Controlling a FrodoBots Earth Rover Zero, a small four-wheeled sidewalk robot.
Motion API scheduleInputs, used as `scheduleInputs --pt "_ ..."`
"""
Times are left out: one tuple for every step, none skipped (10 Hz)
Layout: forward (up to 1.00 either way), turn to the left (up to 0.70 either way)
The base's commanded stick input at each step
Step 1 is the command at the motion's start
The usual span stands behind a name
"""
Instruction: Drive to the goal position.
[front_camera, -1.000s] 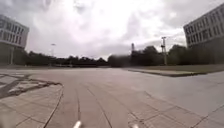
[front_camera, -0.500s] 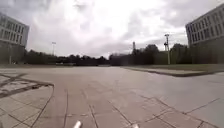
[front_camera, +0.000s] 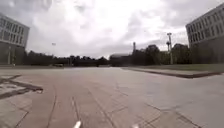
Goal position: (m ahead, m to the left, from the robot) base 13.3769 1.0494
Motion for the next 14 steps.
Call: scheduleInputs --pt "1.00 0.00" --pt "1.00 0.00" --pt "1.00 0.00" --pt "1.00 0.00" --pt "1.00 0.00" --pt "1.00 0.00" --pt "1.00 0.00" --pt "1.00 0.00" --pt "1.00 0.00" --pt "1.00 0.00" --pt "1.00 0.00" --pt "1.00 0.00" --pt "1.00 0.00" --pt "1.00 0.00"
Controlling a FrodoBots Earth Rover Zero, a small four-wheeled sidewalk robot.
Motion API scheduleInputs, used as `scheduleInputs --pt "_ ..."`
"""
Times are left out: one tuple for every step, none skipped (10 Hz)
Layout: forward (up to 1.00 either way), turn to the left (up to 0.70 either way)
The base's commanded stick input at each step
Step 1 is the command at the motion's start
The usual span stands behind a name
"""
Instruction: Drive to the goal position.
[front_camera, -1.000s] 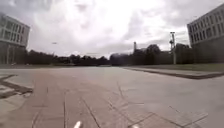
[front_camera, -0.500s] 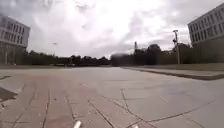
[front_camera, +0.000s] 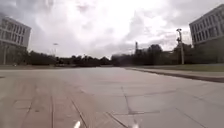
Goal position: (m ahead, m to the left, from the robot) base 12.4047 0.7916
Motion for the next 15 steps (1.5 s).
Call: scheduleInputs --pt "1.00 0.00" --pt "1.00 0.00" --pt "1.00 0.00" --pt "1.00 0.00" --pt "1.00 0.00" --pt "1.00 0.00" --pt "1.00 0.00" --pt "1.00 0.00" --pt "1.00 0.00" --pt "1.00 0.00" --pt "1.00 -0.40" --pt "1.00 -0.20" --pt "1.00 0.00" --pt "1.00 0.00" --pt "1.00 0.00"
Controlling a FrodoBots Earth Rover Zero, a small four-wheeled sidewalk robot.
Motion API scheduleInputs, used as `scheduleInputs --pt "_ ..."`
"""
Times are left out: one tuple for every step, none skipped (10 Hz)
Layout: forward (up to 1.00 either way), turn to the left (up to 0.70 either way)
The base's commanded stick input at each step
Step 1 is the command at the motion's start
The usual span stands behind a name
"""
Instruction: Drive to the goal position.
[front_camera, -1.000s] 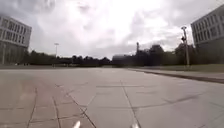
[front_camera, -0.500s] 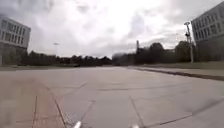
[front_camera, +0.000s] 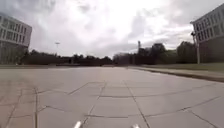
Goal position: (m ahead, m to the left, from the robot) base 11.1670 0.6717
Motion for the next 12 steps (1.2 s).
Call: scheduleInputs --pt "1.00 0.00" --pt "1.00 0.00" --pt "1.00 0.00" --pt "1.00 0.00" --pt "1.00 0.00" --pt "1.00 0.00" --pt "1.00 0.00" --pt "1.00 0.00" --pt "1.00 0.00" --pt "1.00 0.00" --pt "1.00 0.00" --pt "1.00 0.00"
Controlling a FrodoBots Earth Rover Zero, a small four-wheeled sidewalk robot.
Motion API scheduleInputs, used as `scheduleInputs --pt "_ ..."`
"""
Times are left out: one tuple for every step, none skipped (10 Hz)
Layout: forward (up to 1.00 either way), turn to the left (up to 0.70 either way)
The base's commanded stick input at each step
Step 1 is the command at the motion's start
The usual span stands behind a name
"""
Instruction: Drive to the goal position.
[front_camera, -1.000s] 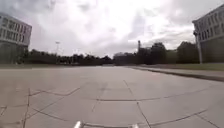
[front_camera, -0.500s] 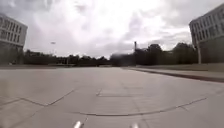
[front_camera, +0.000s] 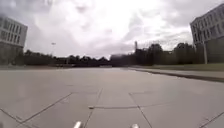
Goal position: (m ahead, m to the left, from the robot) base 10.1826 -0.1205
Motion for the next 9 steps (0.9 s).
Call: scheduleInputs --pt "1.00 0.00" --pt "1.00 0.00" --pt "1.00 0.00" --pt "1.00 0.00" --pt "1.00 0.00" --pt "1.00 0.00" --pt "1.00 -0.02" --pt "1.00 -0.17" --pt "1.00 -0.34"
